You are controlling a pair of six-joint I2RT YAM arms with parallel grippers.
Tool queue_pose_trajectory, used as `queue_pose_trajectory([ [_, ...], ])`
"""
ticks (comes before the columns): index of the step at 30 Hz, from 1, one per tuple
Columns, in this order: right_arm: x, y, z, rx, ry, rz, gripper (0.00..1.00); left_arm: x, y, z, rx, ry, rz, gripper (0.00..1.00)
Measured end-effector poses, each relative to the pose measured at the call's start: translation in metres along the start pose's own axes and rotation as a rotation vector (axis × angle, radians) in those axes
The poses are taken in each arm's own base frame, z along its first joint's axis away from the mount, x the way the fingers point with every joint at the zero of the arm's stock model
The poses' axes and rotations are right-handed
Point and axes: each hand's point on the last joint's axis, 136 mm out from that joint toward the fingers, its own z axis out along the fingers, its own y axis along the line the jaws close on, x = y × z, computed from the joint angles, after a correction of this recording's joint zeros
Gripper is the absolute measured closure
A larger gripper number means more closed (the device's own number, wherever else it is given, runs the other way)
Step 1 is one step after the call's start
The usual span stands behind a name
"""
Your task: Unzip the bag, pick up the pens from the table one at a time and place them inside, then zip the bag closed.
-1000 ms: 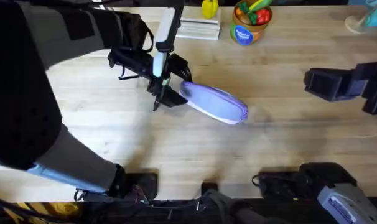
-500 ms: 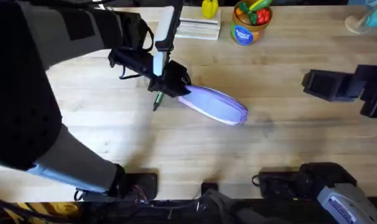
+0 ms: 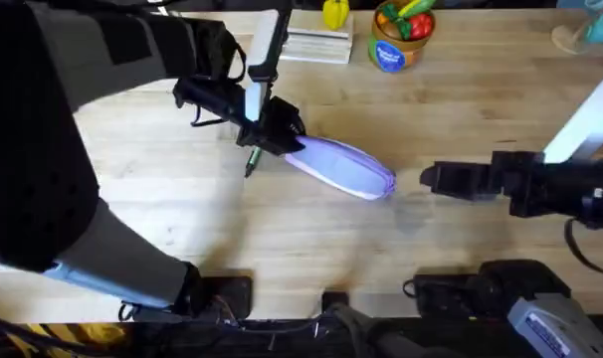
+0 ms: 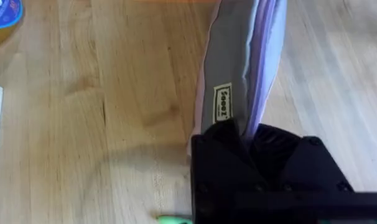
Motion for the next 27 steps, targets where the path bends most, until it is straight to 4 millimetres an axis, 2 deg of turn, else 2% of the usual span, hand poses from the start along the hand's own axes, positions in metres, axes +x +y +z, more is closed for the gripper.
queue_pose_trajectory([
  [9,0.014,0.000,0.025,-0.075,0.044,0.018,0.004,0.000,0.002,0.000,-0.005,0.000,0.007,0.957],
  [17,0.014,0.001,0.029,-0.088,0.042,-0.009,0.004,0.000,0.002,0.000,-0.007,0.000,0.010,0.957],
  [23,0.011,0.024,0.032,-0.157,0.025,-0.202,0.004,0.000,0.002,0.000,-0.007,0.000,0.010,0.956],
  [24,0.021,0.036,0.039,-0.184,0.081,-0.335,0.004,0.000,0.002,0.000,-0.007,0.000,0.010,0.957],
  [27,0.026,0.033,0.049,-0.148,0.131,-0.390,0.004,0.000,0.002,0.000,-0.008,-0.001,0.010,0.957],
])
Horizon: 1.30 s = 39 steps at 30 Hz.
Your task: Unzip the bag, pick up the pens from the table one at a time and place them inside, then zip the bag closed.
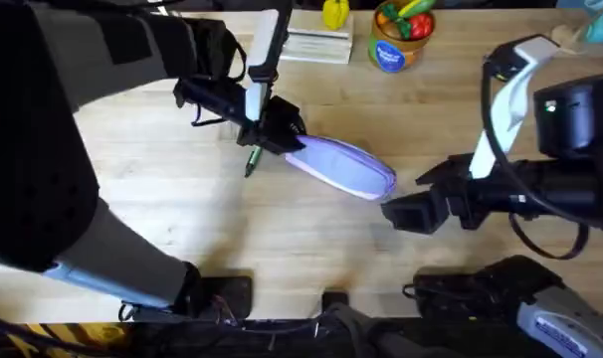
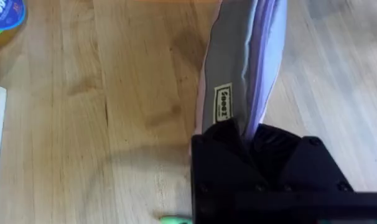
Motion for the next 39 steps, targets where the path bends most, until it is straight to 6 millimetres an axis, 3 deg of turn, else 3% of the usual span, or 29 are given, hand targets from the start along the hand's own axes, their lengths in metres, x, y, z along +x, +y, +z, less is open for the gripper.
queue_pose_trajectory([
  [7,0.006,-0.020,0.014,0.095,0.087,-0.008,0.004,-0.001,0.000,0.000,0.000,-0.003,0.000,0.957],
  [15,-0.002,-0.033,0.031,0.118,0.120,-0.009,0.004,-0.001,0.000,0.000,-0.001,-0.004,0.001,0.957],
  [23,0.010,-0.042,0.052,0.117,0.229,0.033,0.004,-0.001,0.001,0.000,-0.002,-0.006,0.002,0.957],
  [39,0.007,-0.044,0.055,0.120,0.223,0.030,0.004,-0.001,0.001,0.000,-0.002,-0.006,0.002,0.958],
])
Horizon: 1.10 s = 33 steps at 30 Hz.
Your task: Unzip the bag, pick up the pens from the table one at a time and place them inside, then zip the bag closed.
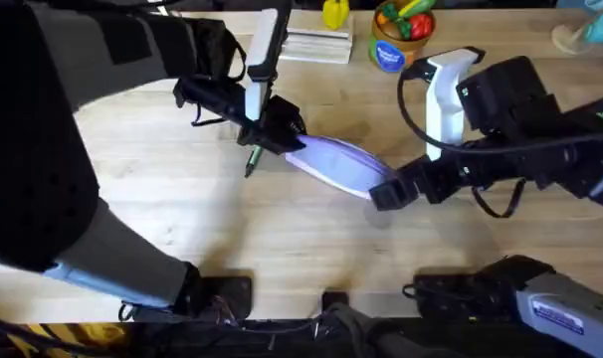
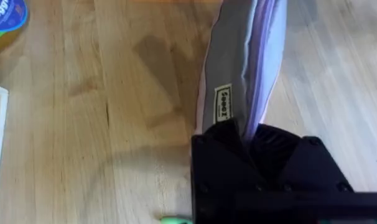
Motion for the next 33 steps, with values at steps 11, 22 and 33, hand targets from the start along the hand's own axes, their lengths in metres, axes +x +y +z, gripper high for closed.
queue_pose_trajectory([
  [11,-0.001,0.000,0.000,0.000,-0.002,-0.001,0.017,0.000,0.000,0.000,0.000,0.000,0.000,0.958],
  [22,-0.001,0.000,0.000,0.000,-0.004,-0.012,0.516,0.000,0.000,0.000,0.000,0.000,0.000,0.958],
  [33,-0.013,0.000,0.000,0.001,-0.050,-0.030,0.708,0.000,0.000,0.000,0.000,0.000,0.000,0.958],
])
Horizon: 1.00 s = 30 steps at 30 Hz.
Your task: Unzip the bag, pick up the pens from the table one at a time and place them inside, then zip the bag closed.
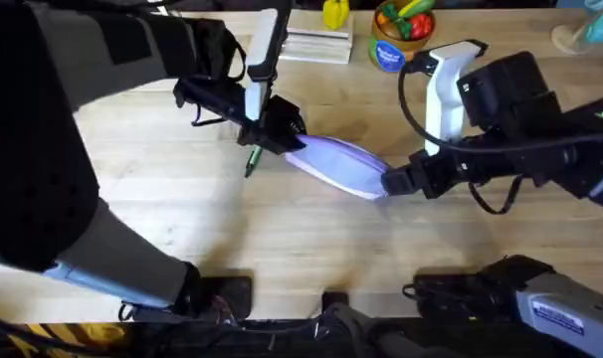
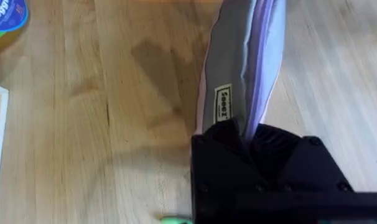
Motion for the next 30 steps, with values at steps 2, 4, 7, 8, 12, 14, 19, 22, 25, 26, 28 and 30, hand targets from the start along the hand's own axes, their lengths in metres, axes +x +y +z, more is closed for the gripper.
queue_pose_trajectory([
  [2,0.002,0.001,0.000,-0.003,0.007,0.001,0.747,0.000,0.000,0.000,0.000,0.000,0.000,0.958],
  [4,0.003,0.002,0.000,-0.009,0.013,0.003,0.774,0.000,0.000,0.000,0.000,0.000,0.000,0.958],
  [7,0.005,0.003,0.000,-0.016,0.020,0.006,0.811,0.000,0.000,0.000,0.000,0.000,0.000,0.958],
  [8,0.005,0.003,0.000,-0.016,0.021,0.006,0.820,0.000,0.000,0.000,0.000,0.000,0.000,0.957],
  [12,0.005,0.004,0.000,-0.020,0.022,0.006,0.897,0.000,0.000,0.000,0.000,0.000,0.000,0.958],
  [14,0.006,0.004,0.000,-0.021,0.023,0.006,0.953,0.000,0.000,0.000,0.000,0.000,0.000,0.958],
  [19,0.006,0.004,0.000,-0.021,0.025,0.005,0.958,0.000,0.000,0.000,0.000,0.000,0.000,0.957],
  [22,0.008,0.004,0.000,-0.021,0.031,0.031,0.963,0.000,0.000,0.000,0.000,0.000,0.000,0.957],
  [25,0.015,0.006,-0.005,-0.022,0.056,0.063,0.969,0.000,0.000,0.000,0.001,-0.001,-0.001,0.958],
  [26,0.016,0.007,-0.009,-0.022,0.060,0.069,0.971,0.000,-0.001,0.000,0.002,-0.001,-0.003,0.958],
  [28,0.013,0.010,-0.019,-0.020,0.054,0.074,0.970,0.000,-0.001,0.000,0.002,-0.001,-0.003,0.958],
  [30,0.006,0.012,-0.029,-0.016,0.031,0.070,0.973,0.000,-0.001,0.000,0.002,-0.001,-0.003,0.958],
])
